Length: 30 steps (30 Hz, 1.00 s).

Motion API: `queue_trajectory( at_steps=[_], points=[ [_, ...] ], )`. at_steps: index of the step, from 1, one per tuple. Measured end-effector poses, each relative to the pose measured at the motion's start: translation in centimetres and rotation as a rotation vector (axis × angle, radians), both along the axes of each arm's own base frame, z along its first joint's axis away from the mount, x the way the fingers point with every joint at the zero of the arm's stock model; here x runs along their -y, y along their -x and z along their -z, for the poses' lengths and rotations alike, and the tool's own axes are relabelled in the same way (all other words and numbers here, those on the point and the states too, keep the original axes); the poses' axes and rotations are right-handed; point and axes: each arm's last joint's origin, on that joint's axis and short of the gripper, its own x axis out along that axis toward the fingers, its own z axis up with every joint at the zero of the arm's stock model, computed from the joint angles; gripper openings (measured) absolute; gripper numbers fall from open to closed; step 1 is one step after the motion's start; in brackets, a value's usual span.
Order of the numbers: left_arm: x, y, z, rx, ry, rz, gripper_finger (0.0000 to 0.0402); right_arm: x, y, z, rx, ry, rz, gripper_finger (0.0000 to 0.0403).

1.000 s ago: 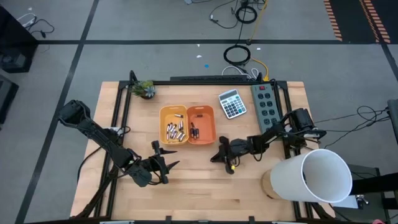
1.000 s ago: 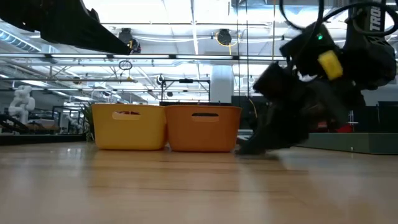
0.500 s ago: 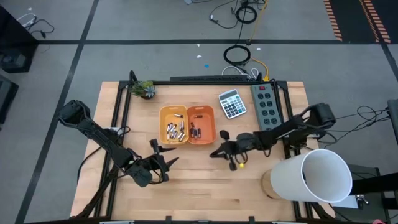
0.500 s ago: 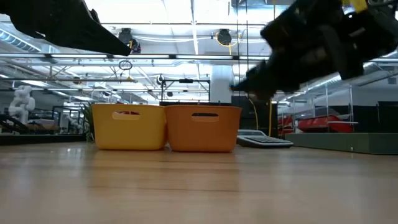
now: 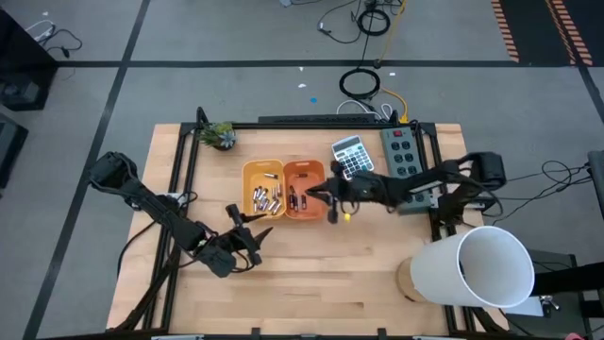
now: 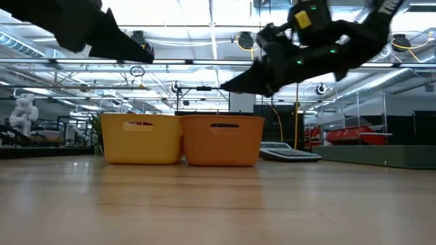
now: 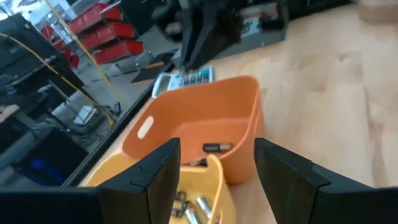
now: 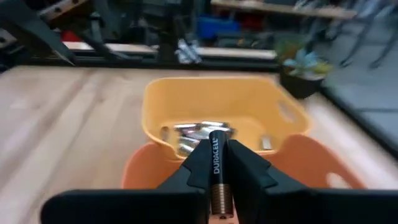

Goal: Sort batteries
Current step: Put the black battery into the orange bin, then return to Home Position

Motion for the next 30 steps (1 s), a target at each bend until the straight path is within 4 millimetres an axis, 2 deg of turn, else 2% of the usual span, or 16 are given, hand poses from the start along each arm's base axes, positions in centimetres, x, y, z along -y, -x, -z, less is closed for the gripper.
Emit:
queue_trajectory(
  at_steps=[3,6,10,14,17,20,25,30],
  points=[
    [0.1,-0.2,-0.4,0.024,-0.001,0.008,0.0215,0.9,-1.7,-0.4,-0.038,-0.06,-0.079,0.0053],
    [0.1,-0.1,-0.9,0.041,0.004,0.014,0.0215,1.6,-2.9,-0.3,-0.104,-0.095,-0.126,0.0102],
    [-0.2,0.3,-2.1,0.079,0.032,0.013,0.0215,2.2,-3.1,-0.9,-0.153,-0.092,-0.124,0.0166],
    [-0.6,0.9,-3.1,0.094,0.044,0.013,0.0215,2.9,-2.5,-1.6,-0.159,-0.074,-0.117,0.0198],
    [-1.2,1.7,-3.3,0.078,0.061,-0.003,0.0214,3.7,-1.3,-2.6,-0.117,-0.071,-0.131,0.0199],
    [-2.0,2.8,-3.0,0.088,0.099,-0.026,0.0202,4.6,0.8,-3.1,-0.037,-0.056,-0.107,0.019],
    [-3.7,5.2,-1.8,0.142,0.165,-0.049,0.0162,5.8,5.1,-2.9,0.101,-0.051,-0.015,0.0171],
    [-6.2,6.8,-1.2,0.194,0.14,-0.135,0.0117,7.0,8.6,-2.6,0.132,-0.047,0.116,0.0153]
  ],
)
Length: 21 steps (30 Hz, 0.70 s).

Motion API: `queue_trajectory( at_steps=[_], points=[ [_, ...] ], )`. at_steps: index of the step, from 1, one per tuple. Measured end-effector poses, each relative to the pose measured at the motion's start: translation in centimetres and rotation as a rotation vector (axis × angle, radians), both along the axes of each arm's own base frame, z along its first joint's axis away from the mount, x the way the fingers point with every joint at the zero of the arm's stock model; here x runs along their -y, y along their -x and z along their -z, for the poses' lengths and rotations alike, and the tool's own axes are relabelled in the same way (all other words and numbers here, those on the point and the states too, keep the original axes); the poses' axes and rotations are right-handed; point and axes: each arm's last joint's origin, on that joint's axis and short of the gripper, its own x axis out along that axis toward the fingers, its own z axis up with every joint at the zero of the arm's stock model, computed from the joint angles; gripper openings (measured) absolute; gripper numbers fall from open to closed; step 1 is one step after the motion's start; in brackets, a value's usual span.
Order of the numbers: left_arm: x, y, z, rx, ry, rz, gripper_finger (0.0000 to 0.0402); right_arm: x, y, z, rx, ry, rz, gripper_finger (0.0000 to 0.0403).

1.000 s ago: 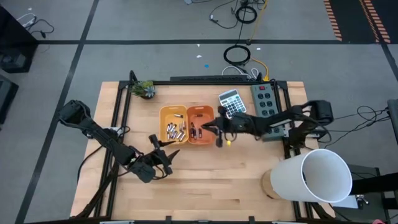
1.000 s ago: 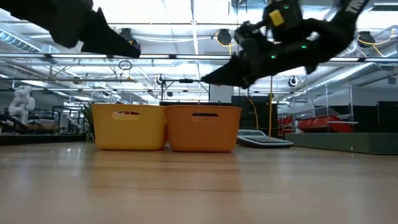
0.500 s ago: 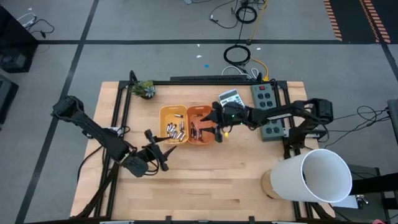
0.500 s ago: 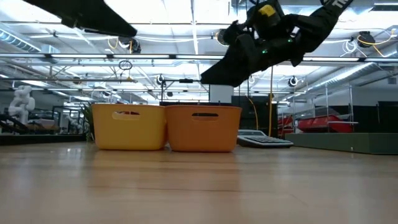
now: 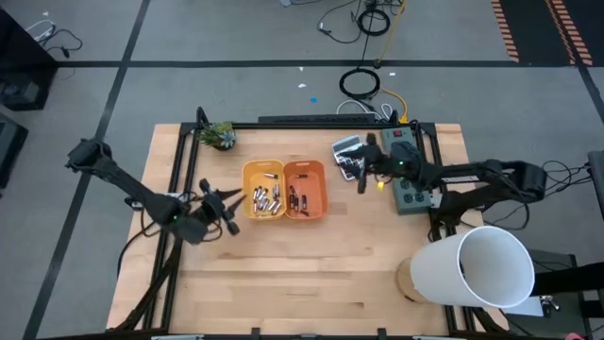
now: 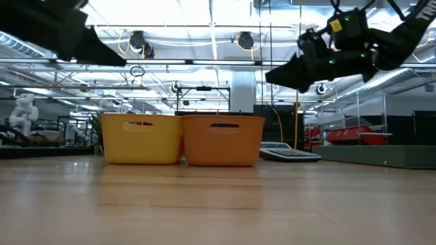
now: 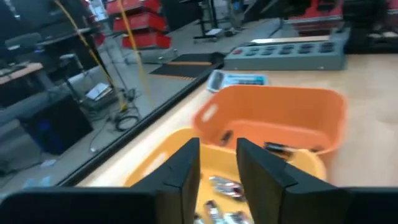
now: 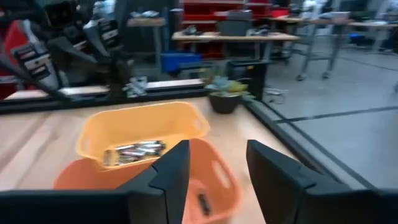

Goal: Sort batteries
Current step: Return to Home Position

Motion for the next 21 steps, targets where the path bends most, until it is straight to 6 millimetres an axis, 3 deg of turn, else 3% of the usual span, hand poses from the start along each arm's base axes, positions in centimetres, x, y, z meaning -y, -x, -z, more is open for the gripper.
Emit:
queue_trajectory(
  at_steps=[11,21],
  points=[
    [-4.0,1.5,1.3,0.125,0.048,0.063,0.0009,0.4,5.6,1.3,0.07,-0.022,0.045,0.0109],
    [-5.2,3.3,2.0,0.235,0.11,0.004,0.001,-1.3,9.4,2.7,0.153,-0.031,0.085,0.008]
  ],
)
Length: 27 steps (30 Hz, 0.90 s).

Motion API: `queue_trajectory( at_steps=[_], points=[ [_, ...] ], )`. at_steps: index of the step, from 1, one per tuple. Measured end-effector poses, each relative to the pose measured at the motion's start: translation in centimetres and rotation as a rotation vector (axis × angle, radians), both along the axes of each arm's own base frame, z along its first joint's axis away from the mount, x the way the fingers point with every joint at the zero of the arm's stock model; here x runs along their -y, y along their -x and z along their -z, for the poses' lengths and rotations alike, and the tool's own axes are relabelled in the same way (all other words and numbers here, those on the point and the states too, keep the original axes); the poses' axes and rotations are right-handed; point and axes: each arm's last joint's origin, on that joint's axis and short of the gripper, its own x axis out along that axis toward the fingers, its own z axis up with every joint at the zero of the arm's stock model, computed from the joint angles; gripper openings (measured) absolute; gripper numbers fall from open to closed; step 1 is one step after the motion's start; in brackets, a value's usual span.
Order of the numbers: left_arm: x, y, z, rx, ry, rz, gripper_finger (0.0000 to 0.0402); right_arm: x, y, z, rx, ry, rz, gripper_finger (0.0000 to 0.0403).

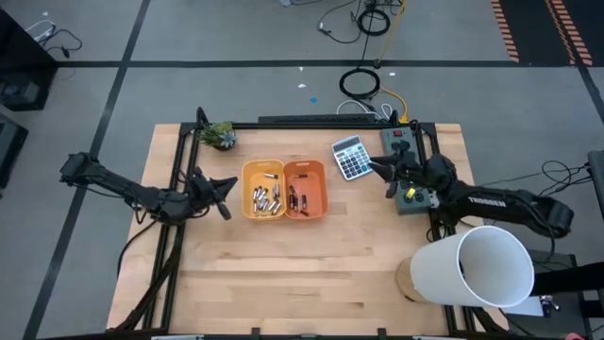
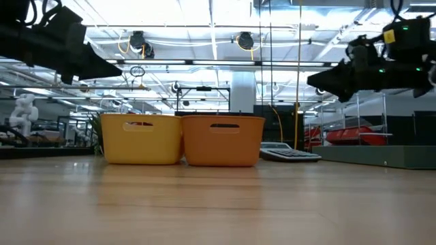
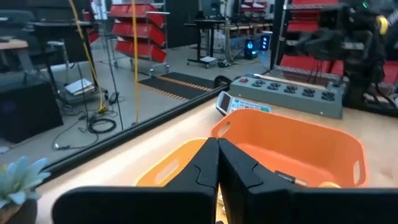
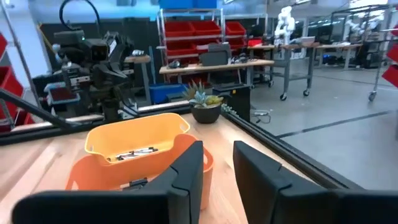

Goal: Sort batteries
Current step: Return to Home Position

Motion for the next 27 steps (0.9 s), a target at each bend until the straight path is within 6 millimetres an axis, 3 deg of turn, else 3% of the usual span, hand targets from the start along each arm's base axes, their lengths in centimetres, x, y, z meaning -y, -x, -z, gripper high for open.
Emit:
queue_trajectory(
  at_steps=[11,27],
  points=[
    [0.0,1.4,0.2,0.007,0.025,-0.063,0.0009,-1.2,2.0,0.1,-0.01,-0.051,0.013,0.0061],
    [0.6,3.6,1.0,0.015,0.102,0.02,0.0002,-2.7,4.2,-0.2,0.022,-0.042,0.015,0.0054]
  ],
)
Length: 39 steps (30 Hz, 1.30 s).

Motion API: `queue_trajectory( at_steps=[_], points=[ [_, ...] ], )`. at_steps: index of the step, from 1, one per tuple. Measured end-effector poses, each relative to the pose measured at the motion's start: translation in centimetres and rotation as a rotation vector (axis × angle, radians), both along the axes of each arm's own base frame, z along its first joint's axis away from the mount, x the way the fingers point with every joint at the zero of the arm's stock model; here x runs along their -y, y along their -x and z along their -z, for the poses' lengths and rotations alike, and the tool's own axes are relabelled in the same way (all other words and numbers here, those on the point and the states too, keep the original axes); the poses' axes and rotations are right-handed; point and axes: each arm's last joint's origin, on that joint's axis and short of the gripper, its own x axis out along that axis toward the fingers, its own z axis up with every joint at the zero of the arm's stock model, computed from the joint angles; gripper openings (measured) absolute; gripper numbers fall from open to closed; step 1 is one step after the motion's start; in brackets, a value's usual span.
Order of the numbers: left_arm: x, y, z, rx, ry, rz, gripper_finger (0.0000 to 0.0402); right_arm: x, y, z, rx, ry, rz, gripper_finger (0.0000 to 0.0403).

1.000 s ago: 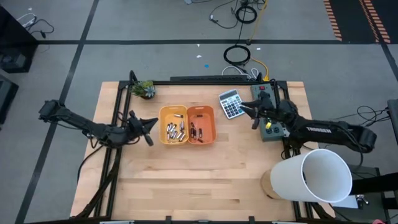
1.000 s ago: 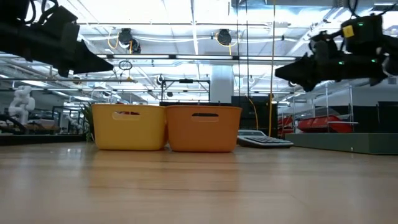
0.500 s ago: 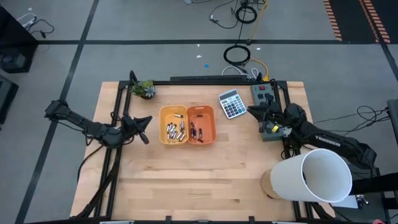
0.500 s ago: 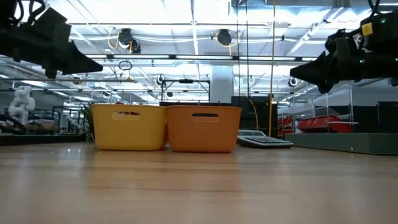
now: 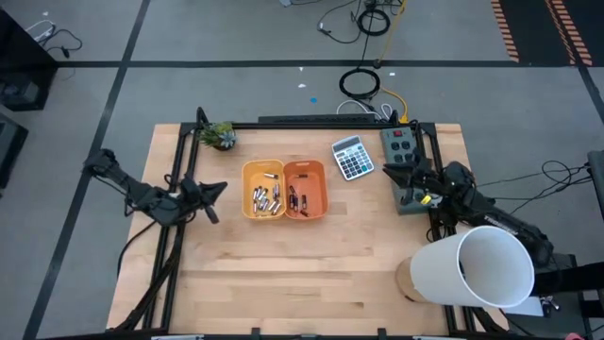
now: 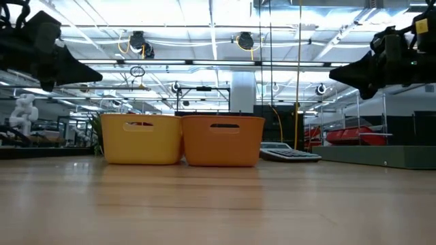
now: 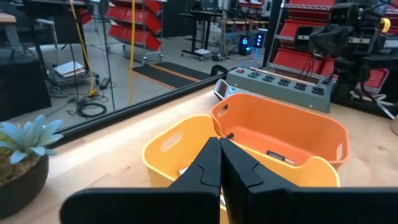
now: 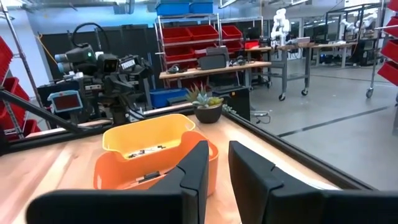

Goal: Sort batteries
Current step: Return to Home Position

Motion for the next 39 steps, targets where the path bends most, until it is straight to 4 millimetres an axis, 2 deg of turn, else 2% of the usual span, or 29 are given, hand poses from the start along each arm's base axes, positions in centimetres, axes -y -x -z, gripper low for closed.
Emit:
queue_trajectory(
  at_steps=[7,14,21,27,32,39],
  points=[
    [0.0,0.9,0.1,0.015,-0.005,0.009,0.0001,-0.4,0.6,-0.4,-0.032,-0.007,0.0,0.0054],
    [-0.1,1.7,-0.5,0.048,-0.027,0.066,0.0001,-0.9,1.3,-2.6,-0.072,0.03,0.003,0.0054],
    [0.1,1.5,-0.9,0.073,-0.02,0.13,0.0002,-1.0,1.3,-3.0,-0.039,0.024,0.004,0.0054],
    [0.6,0.9,-1.4,0.176,-0.123,0.269,0.0005,-1.0,1.4,-3.9,0.025,0.112,0.01,0.0054],
    [0.4,0.5,-1.5,0.19,-0.195,0.362,0.0007,-1.0,1.4,-3.9,0.012,0.157,0.015,0.0054],
    [-0.5,0.1,-1.5,0.168,-0.252,0.295,0.0007,-0.5,1.6,-3.7,0.0,0.118,0.196,0.0054]
  ],
)
